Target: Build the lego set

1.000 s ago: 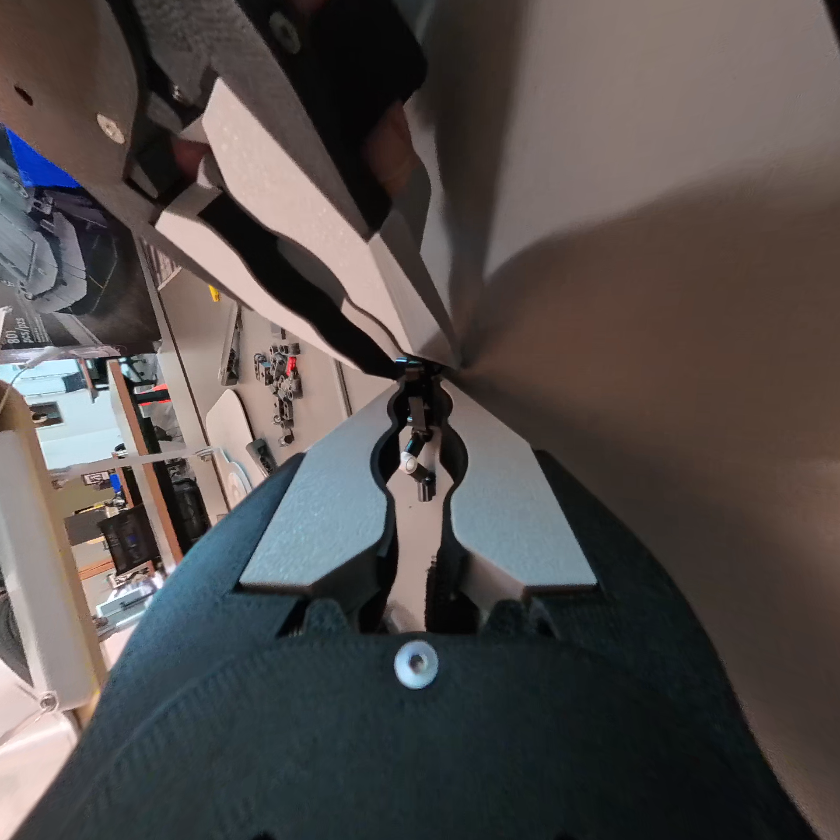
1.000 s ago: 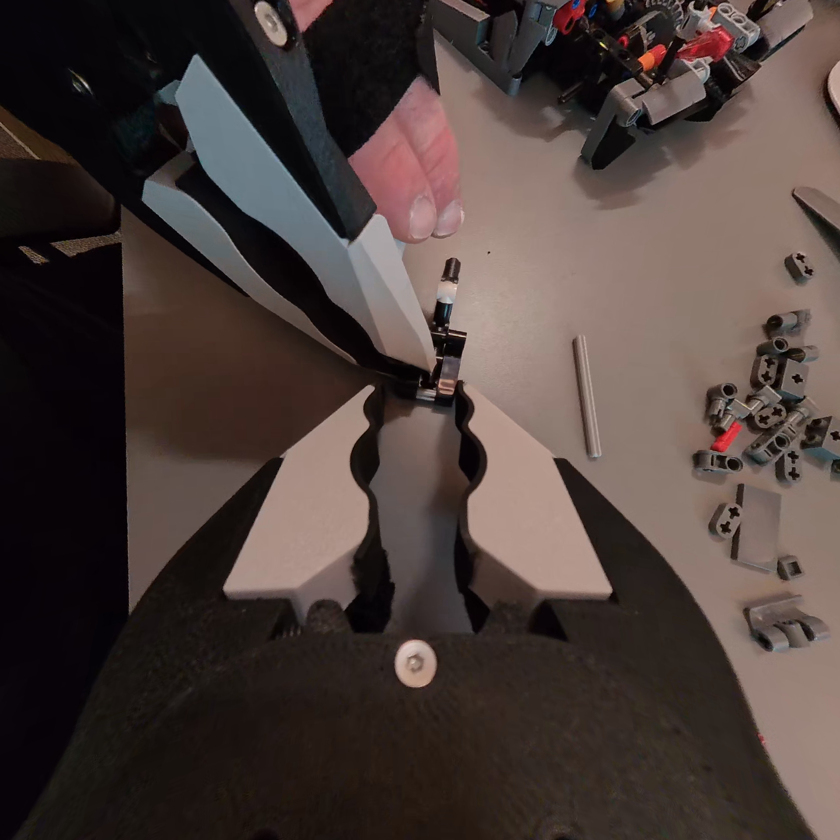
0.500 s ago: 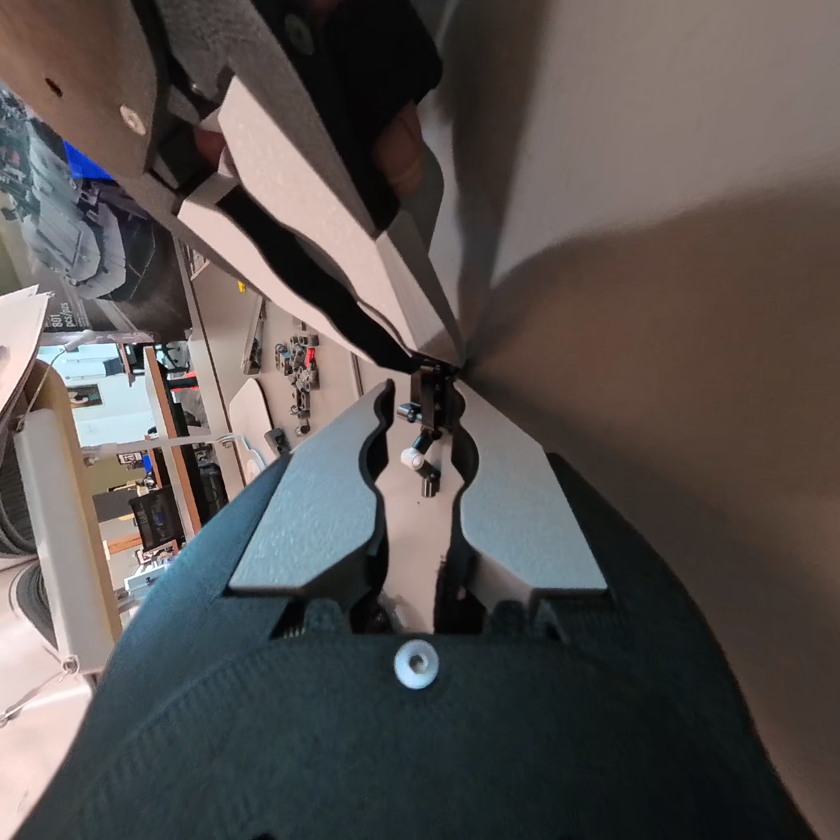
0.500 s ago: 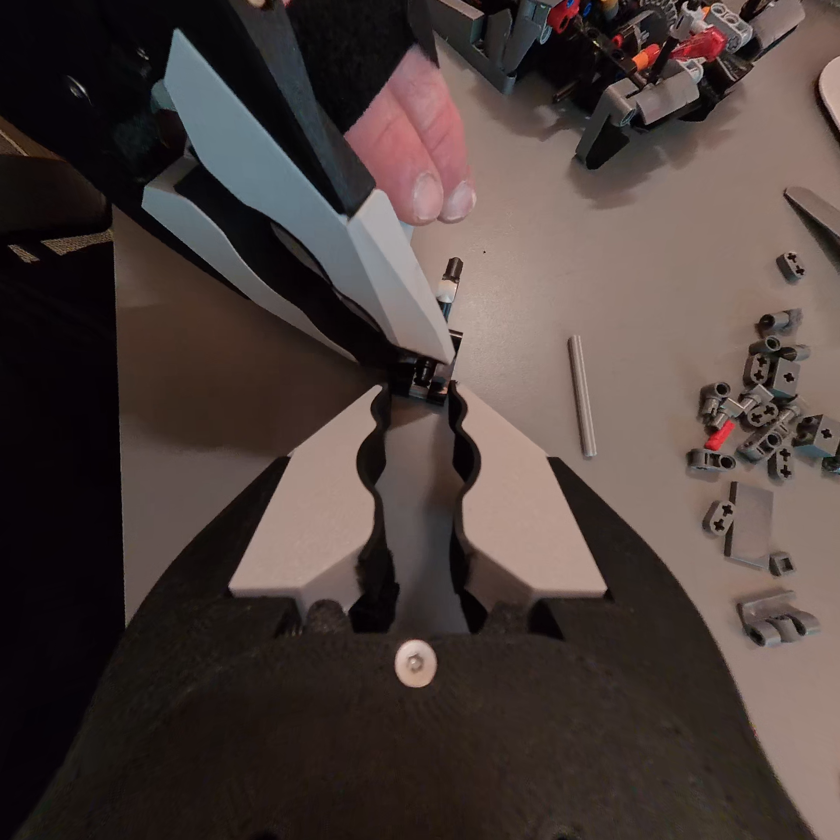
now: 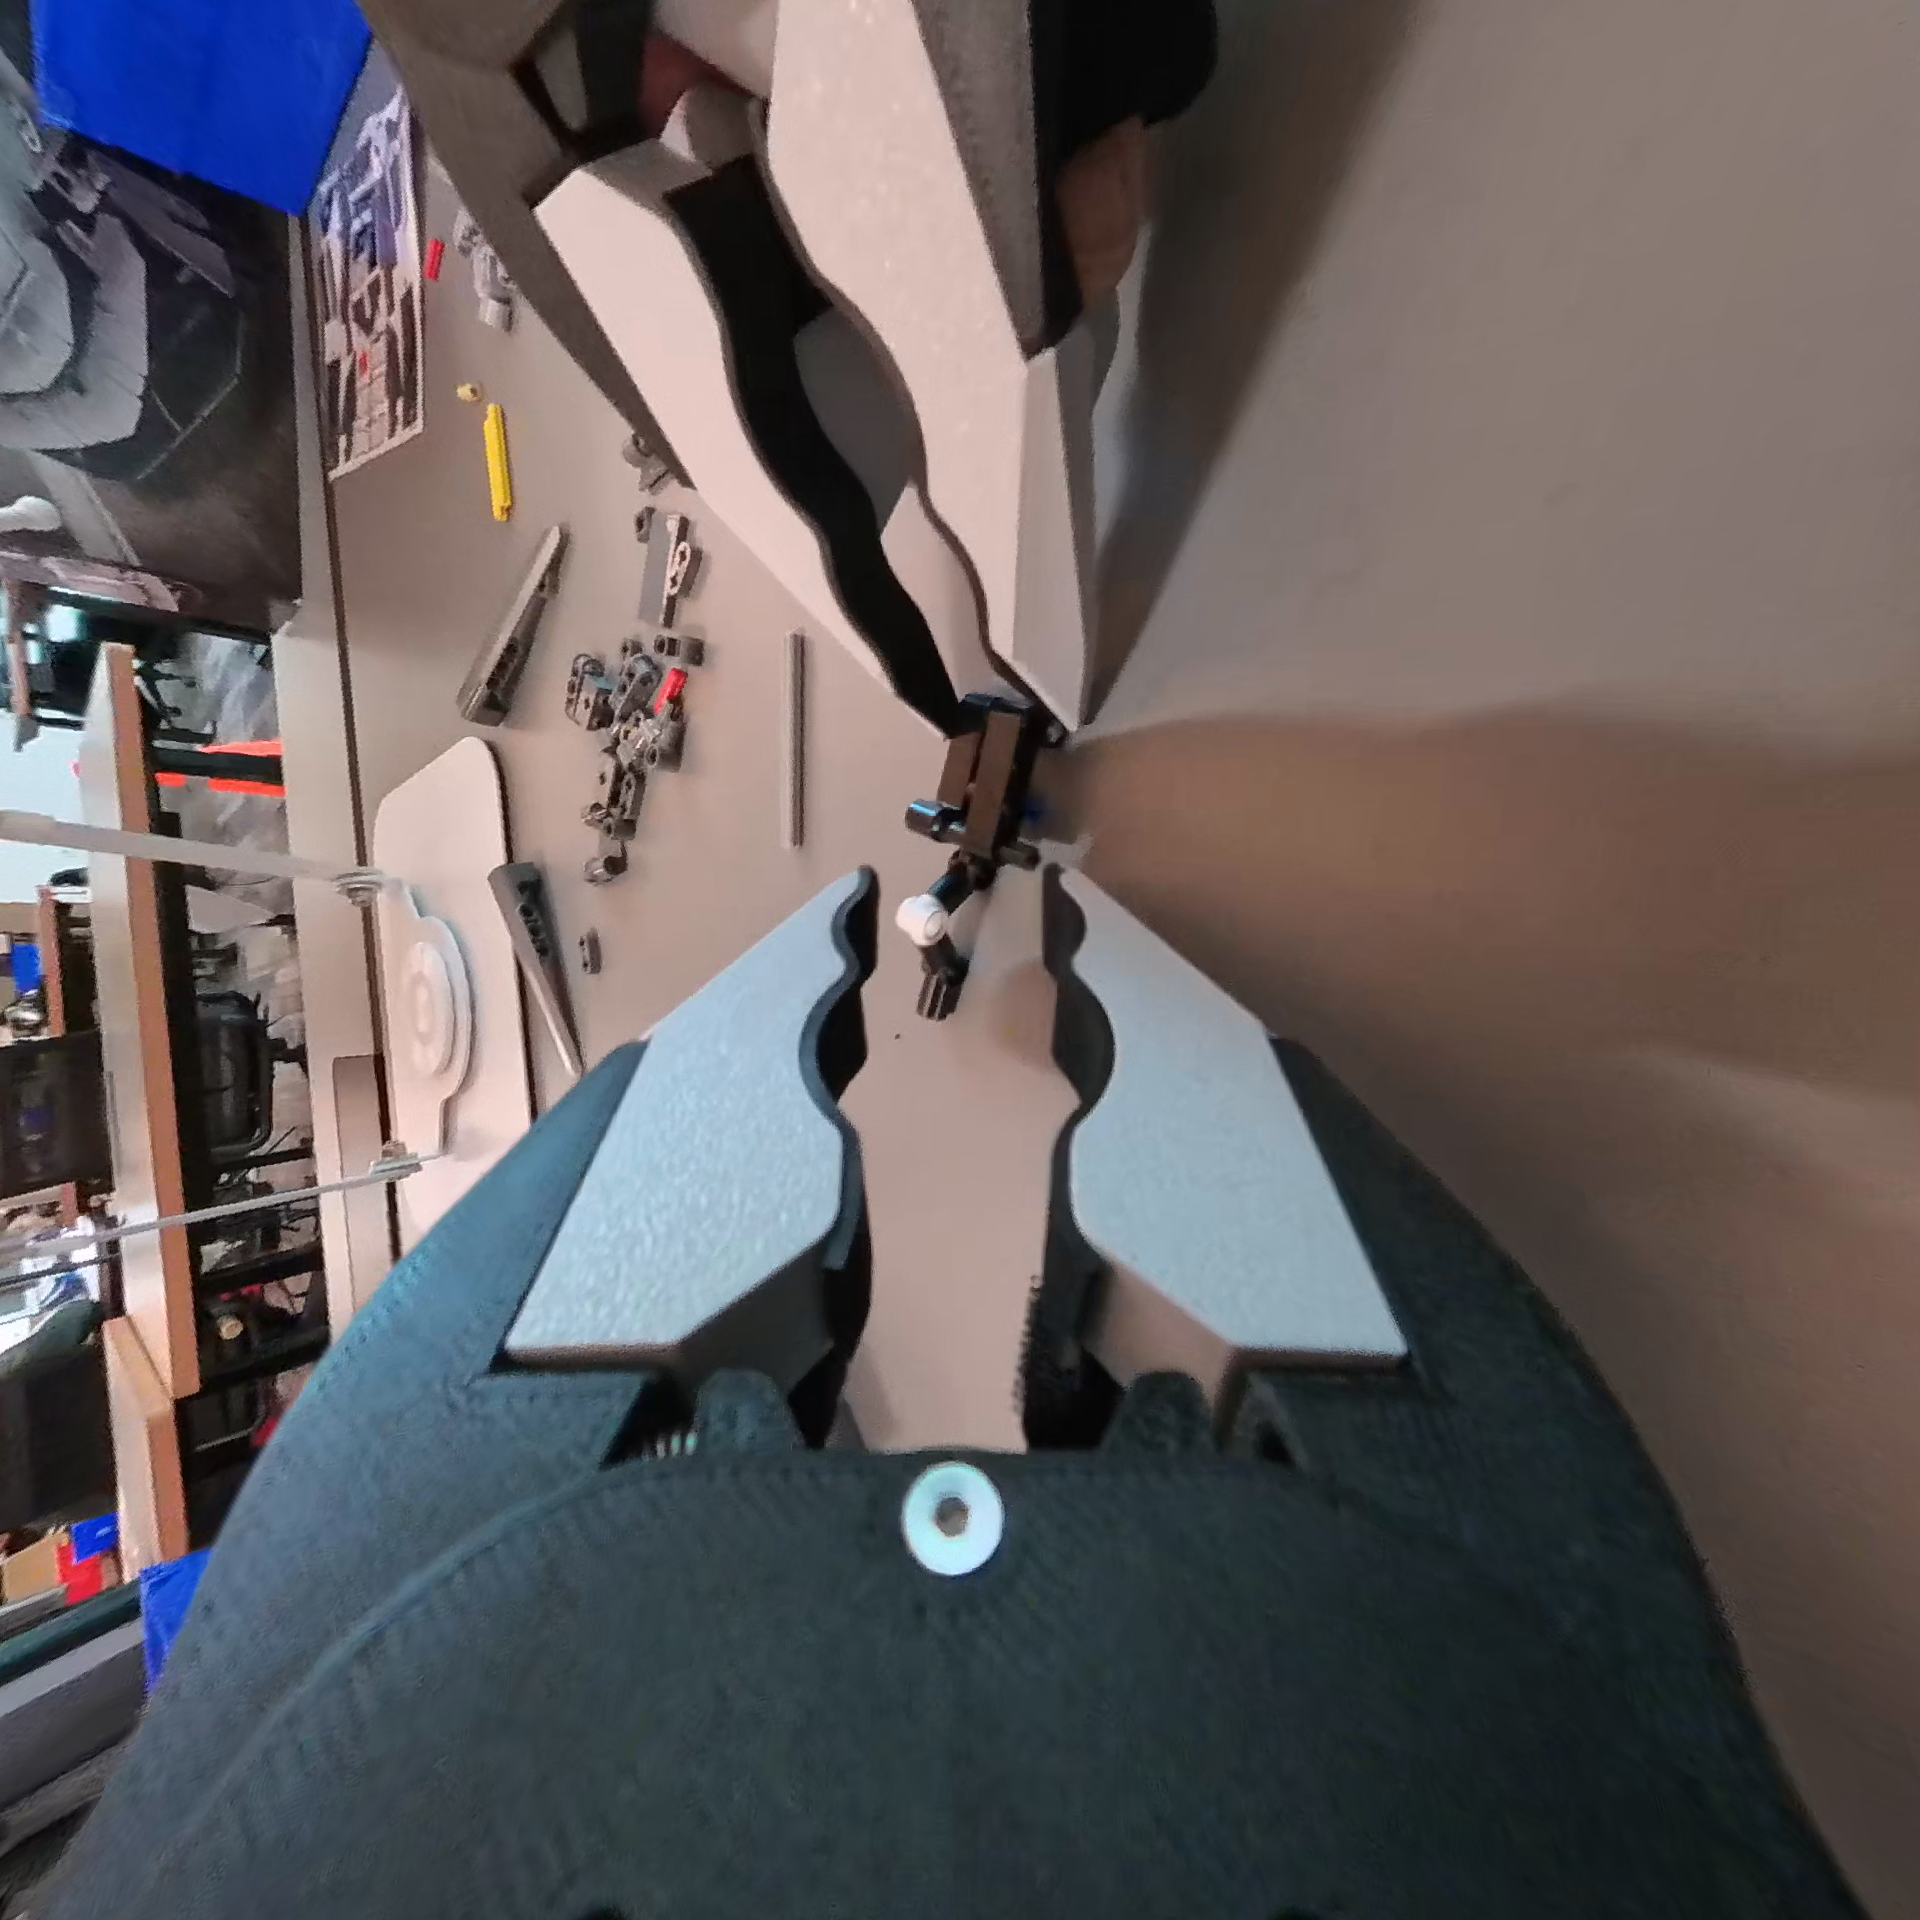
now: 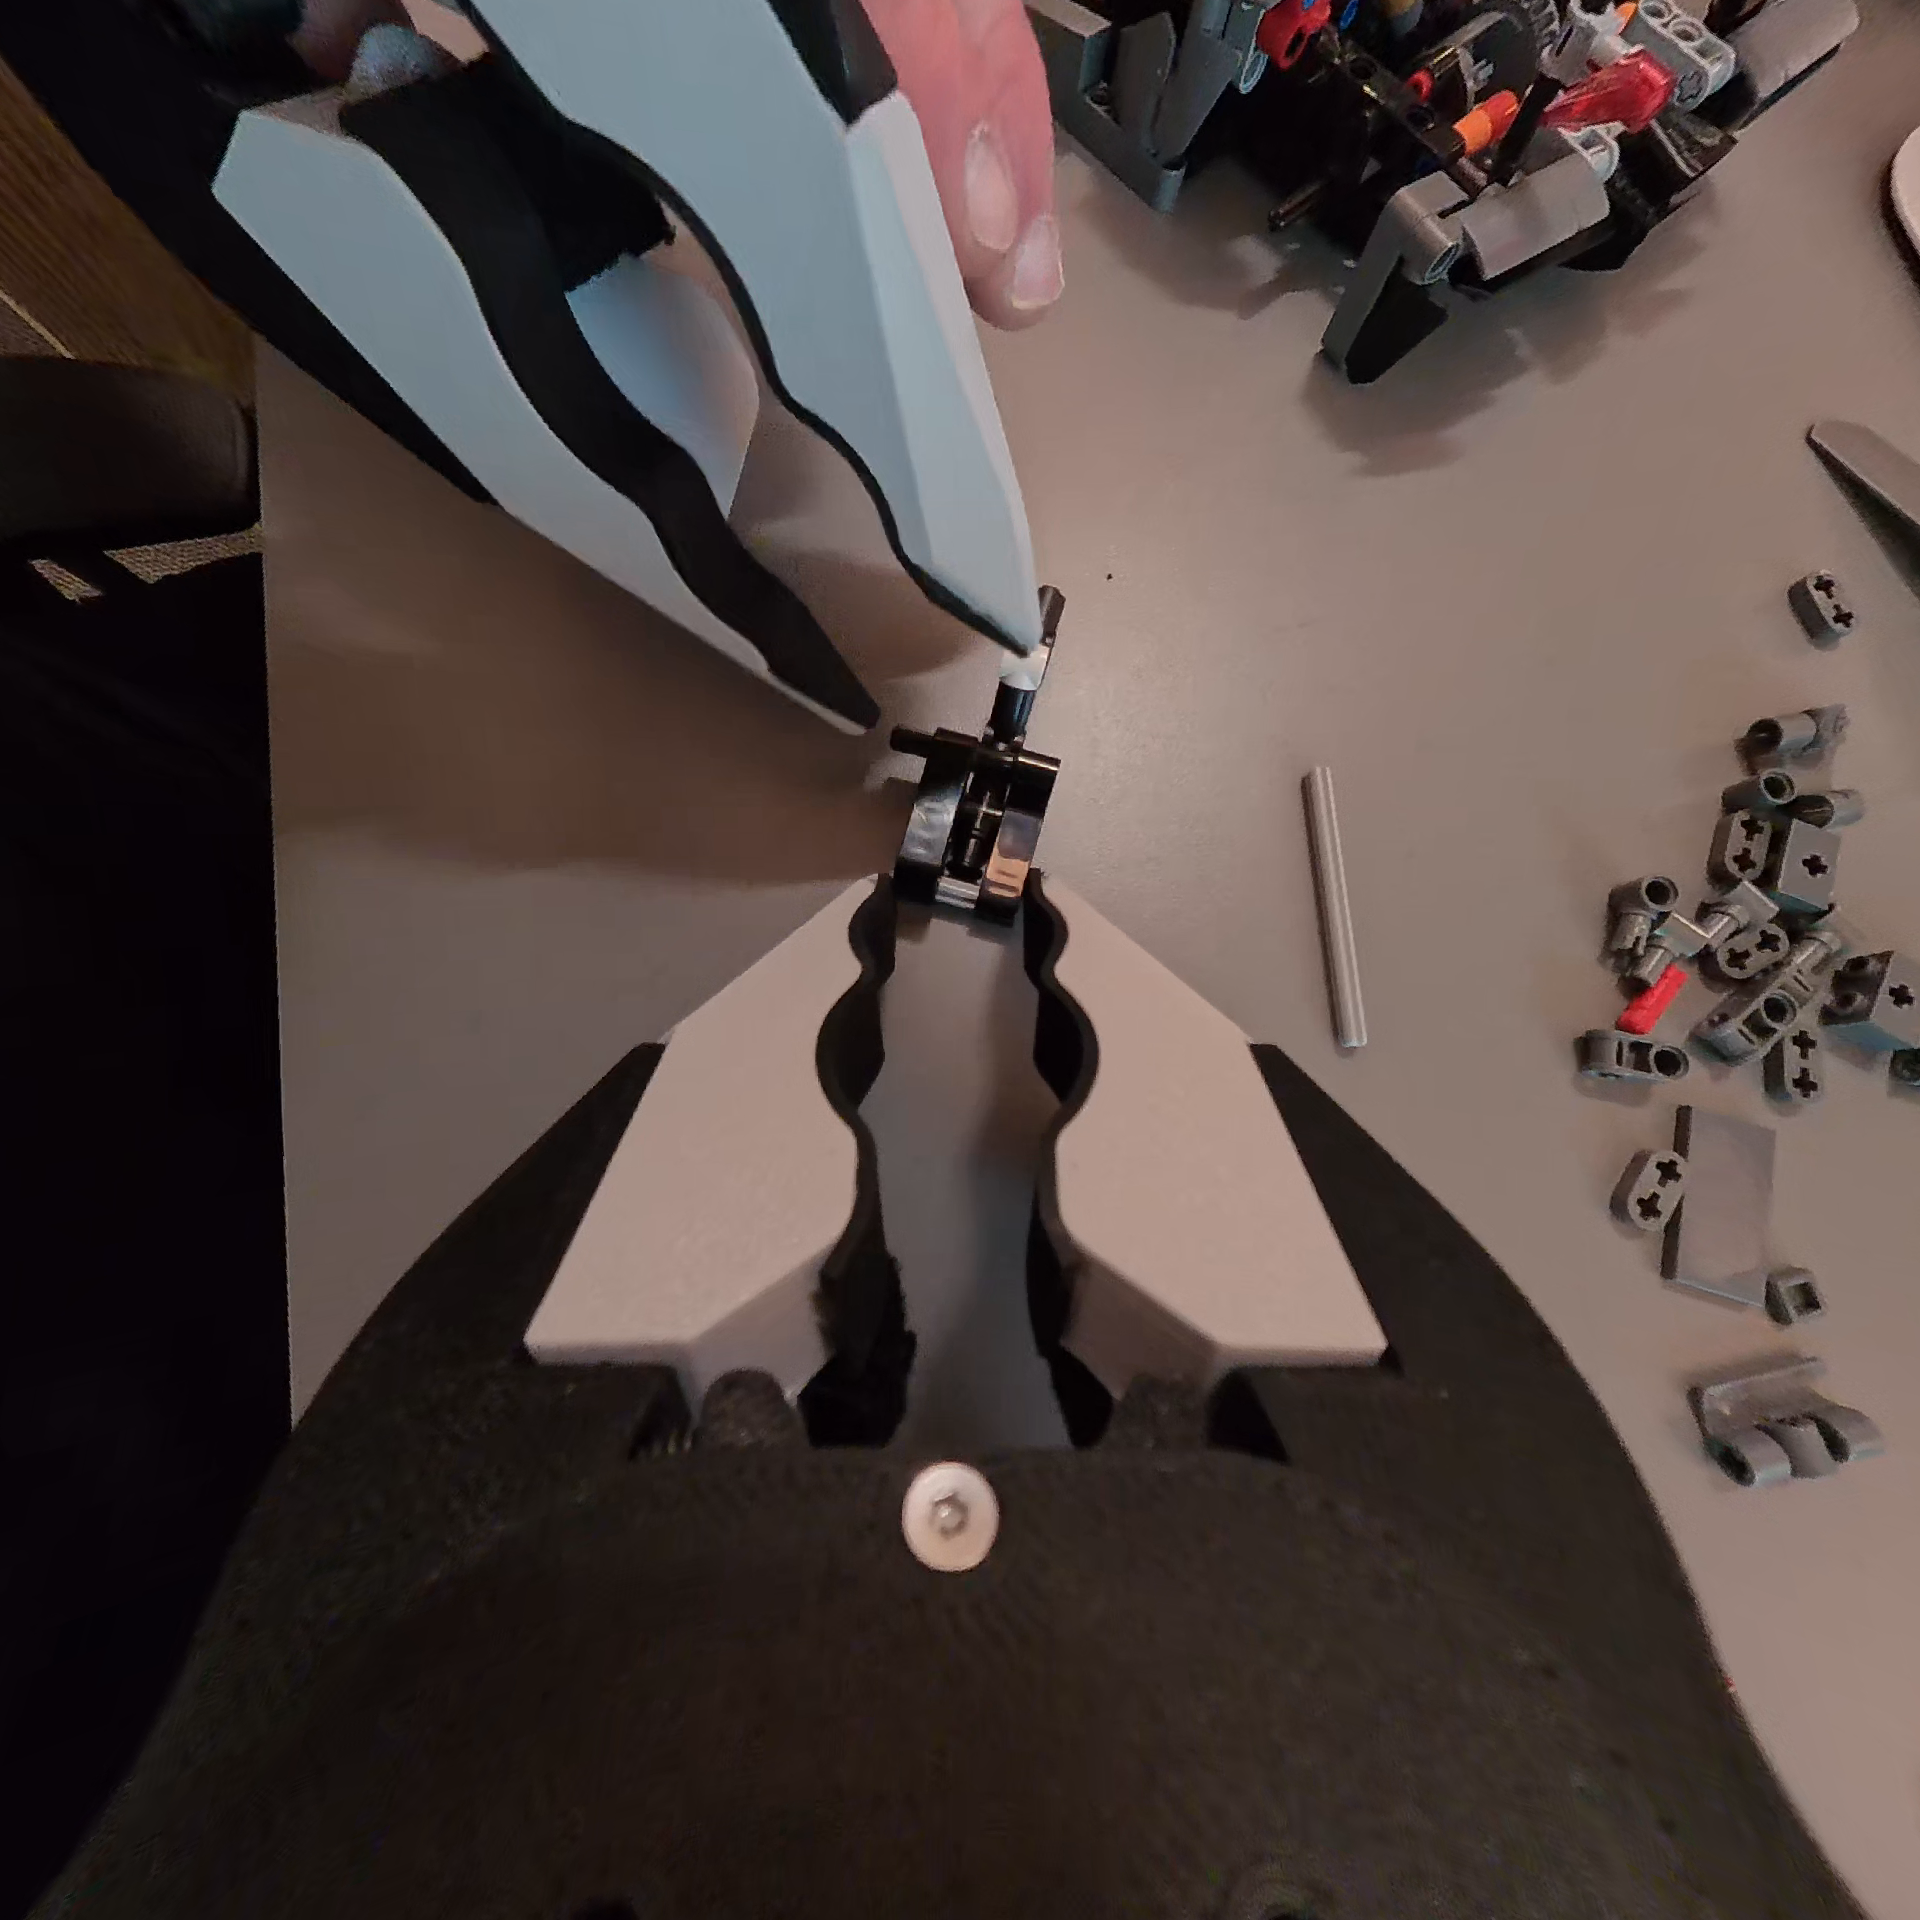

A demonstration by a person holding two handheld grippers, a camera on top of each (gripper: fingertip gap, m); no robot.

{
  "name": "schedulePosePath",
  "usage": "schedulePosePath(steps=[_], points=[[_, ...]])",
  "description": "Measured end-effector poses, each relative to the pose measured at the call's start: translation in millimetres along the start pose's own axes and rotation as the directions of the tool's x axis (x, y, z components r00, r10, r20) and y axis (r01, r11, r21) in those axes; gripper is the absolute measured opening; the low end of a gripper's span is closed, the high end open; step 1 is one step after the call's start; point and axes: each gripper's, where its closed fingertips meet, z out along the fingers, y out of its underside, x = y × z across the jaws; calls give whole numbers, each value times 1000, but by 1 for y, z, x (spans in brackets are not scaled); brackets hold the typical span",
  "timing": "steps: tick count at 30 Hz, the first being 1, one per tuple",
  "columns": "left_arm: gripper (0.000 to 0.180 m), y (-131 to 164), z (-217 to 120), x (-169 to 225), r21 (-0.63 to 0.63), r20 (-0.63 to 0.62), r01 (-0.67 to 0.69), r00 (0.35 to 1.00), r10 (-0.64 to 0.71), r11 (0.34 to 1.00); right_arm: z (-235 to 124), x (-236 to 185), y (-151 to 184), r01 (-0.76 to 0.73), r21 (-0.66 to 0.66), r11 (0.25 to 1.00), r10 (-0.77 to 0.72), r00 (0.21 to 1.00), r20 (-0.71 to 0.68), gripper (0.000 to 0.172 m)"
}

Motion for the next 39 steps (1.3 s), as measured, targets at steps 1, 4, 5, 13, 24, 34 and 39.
schedulePosePath(steps=[1,4,5,13,24,34,39], points=[[32,1,2,1,-4,-1,-7,1000,7,1000,0,0,0,1,-1,1000,-1,1000,1,22],[34,6,9,-2,-18,3,-12,1000,12,1000,0,0,0,4,-5,1000,-4,1000,5,22],[35,6,10,-4,-9,-3,-5,1000,5,1000,0,0,0,4,-5,1000,-3,1000,5,22],[35,1,13,-2,39,-91,-60,994,64,997,0,-1,0,4,-14,1000,-4,1000,21,21],[31,-2,16,0,58,-168,-52,984,61,997,0,0,0,11,-18,1000,-11,1000,25,21],[37,-1,20,2,55,-383,66,923,-40,996,0,0,0,17,-20,1000,-17,999,30,21],[30,-2,20,8,44,-503,117,861,-79,992,0,0,0,18,-16,1000,-18,999,36,21]])
